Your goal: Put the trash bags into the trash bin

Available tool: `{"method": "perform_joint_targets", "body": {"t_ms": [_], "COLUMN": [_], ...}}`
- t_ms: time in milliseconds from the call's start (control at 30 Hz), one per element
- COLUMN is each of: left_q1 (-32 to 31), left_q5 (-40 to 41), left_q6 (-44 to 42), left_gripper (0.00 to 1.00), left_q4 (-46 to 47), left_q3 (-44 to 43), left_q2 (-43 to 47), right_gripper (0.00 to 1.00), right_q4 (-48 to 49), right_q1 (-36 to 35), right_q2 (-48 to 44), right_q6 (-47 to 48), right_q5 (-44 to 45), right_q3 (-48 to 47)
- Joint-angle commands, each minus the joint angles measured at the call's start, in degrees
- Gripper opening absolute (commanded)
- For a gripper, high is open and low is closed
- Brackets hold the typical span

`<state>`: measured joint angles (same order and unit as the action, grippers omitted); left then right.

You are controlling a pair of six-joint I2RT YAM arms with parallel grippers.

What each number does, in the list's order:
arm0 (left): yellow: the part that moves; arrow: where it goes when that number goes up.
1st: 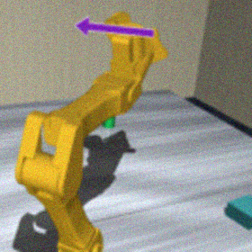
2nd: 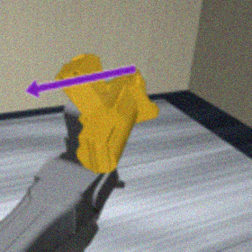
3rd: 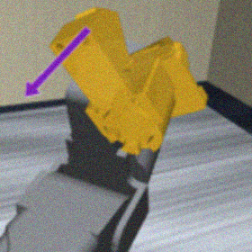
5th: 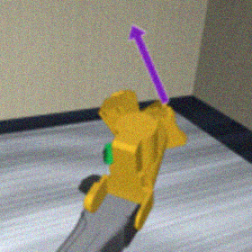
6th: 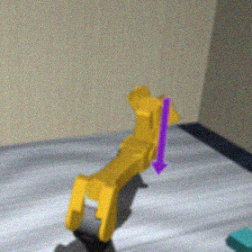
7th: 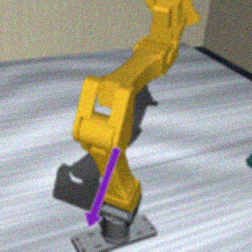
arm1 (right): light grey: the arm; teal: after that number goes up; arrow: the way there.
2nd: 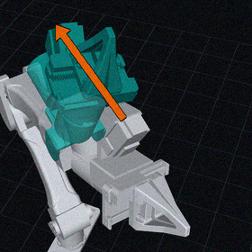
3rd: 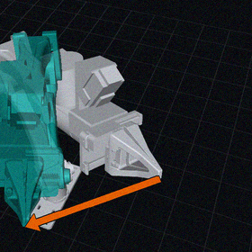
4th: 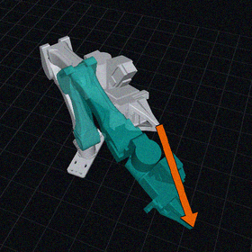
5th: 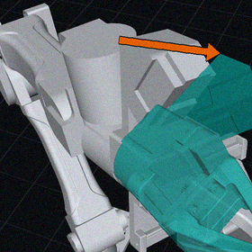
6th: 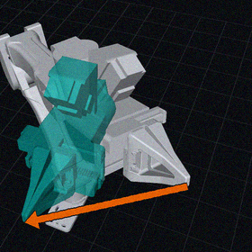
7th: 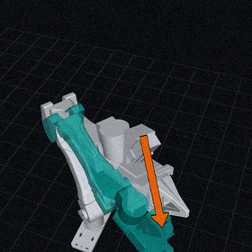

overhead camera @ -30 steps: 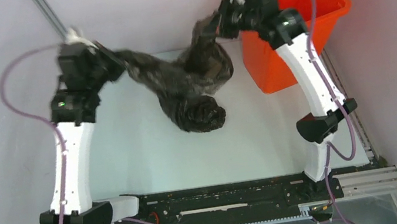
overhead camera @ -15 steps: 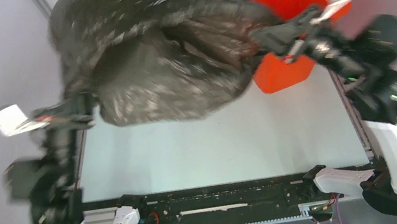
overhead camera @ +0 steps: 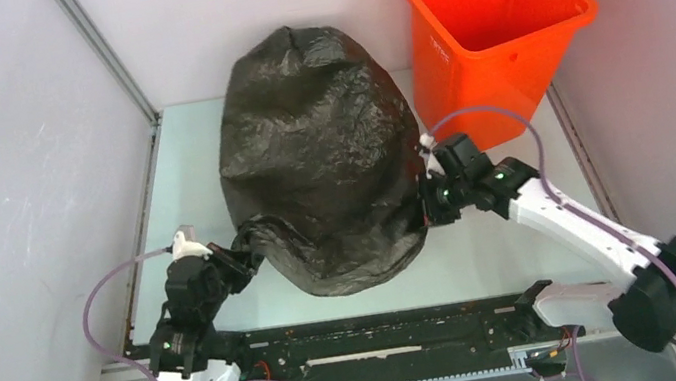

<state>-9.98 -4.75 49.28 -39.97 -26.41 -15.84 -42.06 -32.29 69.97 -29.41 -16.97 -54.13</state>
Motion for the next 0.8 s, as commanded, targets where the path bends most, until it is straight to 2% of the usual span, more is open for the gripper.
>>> {"method": "perform_joint_targets", "body": {"t_ms": [0,133,300,333,400,467,533,567,667,767], "left_q1": [0.0,0.0,0.1,0.2,0.2,0.2,0.2,0.2,0.2,0.3], "left_q5": [-2.8,-3.3,-4.0,-4.3,-4.7,-4.0,-1.2,0.5,6.8,7.5], "left_q6": [2.9,-0.5,-7.9,-8.7,-10.1,-10.9,-11.2,-11.2,-9.1,-7.6], "left_gripper": [0.0,0.0,0.0,0.0,0.0,0.0,0.0,0.0,0.0,0.0], "left_q4": [4.5,9.4,8.5,7.8,6.6,6.1,5.6,5.5,0.9,-2.3], "left_q3": [-7.9,-21.9,-50.9,-59.2,-68.3,-75.0,-73.6,-70.7,-59.7,-50.7], "left_q2": [-2.5,-14.7,-31.6,-34.3,-38.3,-39.7,-38.2,-36.5,-29.9,-24.0], "right_gripper": [0.0,0.0,0.0,0.0,0.0,0.0,0.0,0.0,0.0,0.0], "right_q4": [4.9,1.6,-10.2,-12.7,-17.4,-19.9,-19.7,-18.5,-13.3,-11.3], "right_q1": [-0.1,0.3,2.4,3.0,3.8,3.9,4.1,4.1,4.9,6.3], "right_q2": [-4.4,2.2,12.6,14.6,17.7,18.8,16.9,15.0,6.4,0.3], "right_q6": [0.5,1.8,4.3,4.4,4.9,5.6,5.6,5.6,3.8,1.9], "right_q5": [0.3,-0.1,0.0,-0.5,-1.1,-0.5,0.0,0.1,-0.4,-1.7], "right_q3": [-8.7,-23.9,-53.1,-59.8,-72.6,-80.0,-78.8,-74.8,-54.3,-40.9]}}
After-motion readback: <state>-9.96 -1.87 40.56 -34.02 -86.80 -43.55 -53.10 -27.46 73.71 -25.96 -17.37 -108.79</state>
